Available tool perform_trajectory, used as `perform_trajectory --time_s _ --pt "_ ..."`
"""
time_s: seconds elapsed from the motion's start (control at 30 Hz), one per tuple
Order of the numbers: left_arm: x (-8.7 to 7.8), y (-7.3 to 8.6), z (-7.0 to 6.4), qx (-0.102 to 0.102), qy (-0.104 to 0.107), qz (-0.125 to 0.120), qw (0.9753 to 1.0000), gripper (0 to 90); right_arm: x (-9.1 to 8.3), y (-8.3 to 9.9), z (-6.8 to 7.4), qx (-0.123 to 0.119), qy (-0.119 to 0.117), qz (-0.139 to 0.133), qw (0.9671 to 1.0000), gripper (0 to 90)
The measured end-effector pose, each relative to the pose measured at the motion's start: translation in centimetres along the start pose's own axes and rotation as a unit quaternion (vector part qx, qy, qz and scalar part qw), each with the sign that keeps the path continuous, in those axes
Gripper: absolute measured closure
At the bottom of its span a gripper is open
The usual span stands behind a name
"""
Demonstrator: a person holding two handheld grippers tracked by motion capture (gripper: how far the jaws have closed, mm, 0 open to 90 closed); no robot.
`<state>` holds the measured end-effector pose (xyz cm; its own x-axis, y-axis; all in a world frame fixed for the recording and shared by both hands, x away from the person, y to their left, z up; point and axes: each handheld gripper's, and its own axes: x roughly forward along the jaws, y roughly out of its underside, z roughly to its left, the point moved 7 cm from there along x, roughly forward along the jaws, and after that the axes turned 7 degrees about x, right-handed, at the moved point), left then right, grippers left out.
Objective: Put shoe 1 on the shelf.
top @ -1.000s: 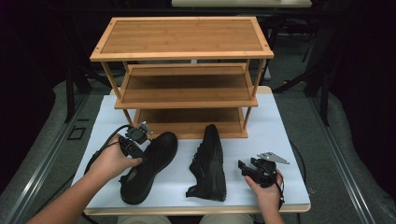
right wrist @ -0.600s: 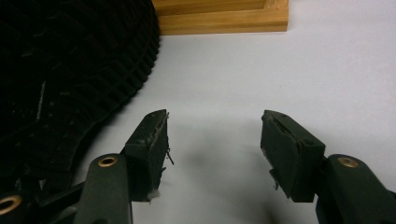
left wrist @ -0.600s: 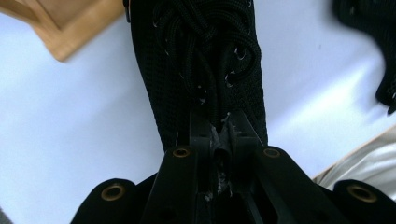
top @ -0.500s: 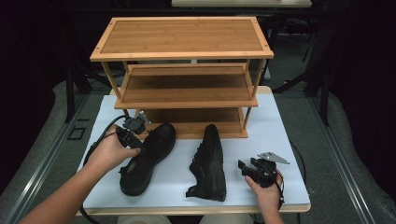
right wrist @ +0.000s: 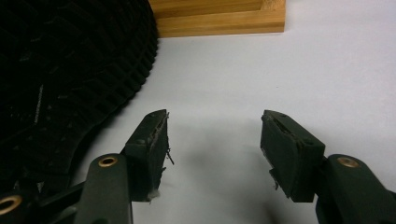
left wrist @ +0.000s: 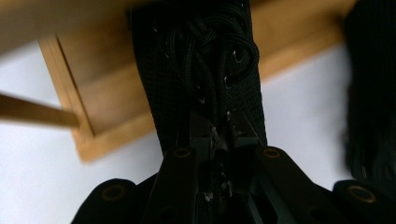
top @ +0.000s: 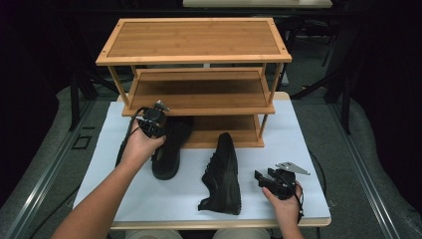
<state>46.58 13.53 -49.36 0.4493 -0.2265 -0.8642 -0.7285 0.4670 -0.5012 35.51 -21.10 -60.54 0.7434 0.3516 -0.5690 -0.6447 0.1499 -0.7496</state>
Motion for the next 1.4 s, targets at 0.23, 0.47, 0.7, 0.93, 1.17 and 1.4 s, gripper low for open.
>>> perform_trajectory --time_s 0.23,0.47,0.7,0.93,1.17,1.4 --pt "2.0 -0.7 0.5 -0.011 -0.032 -0.078 0.9964 83.3 0.0 0.0 0.0 -0.002 -0.001 0.003 1.0 41.2" --pt "0.7 -0.8 0.6 0.018 -0.043 -0.16 0.986 69.3 0.1 0.0 0.0 0.0 -0.003 -0.003 1.0 41.2" --pt "-2.3 0.9 -0.3 0.026 -0.011 -0.215 0.9762 57.6 -0.1 0.0 0.0 -0.002 0.0 0.0 1.0 41.2" --pt "-5.0 4.3 -1.3 0.01 0.019 -0.279 0.9599 52.3 0.0 0.0 0.3 0.002 -0.001 -0.004 1.0 41.2" --pt "-1.8 7.2 -2.3 -0.008 0.015 -0.251 0.9678 52.1 0.2 0.0 0.5 0.0 -0.006 -0.009 0.9999 41.2" --pt "1.1 7.3 -2.6 -0.007 -0.007 -0.228 0.9737 64.4 0.1 0.0 0.3 0.003 -0.005 -0.006 1.0 41.2"
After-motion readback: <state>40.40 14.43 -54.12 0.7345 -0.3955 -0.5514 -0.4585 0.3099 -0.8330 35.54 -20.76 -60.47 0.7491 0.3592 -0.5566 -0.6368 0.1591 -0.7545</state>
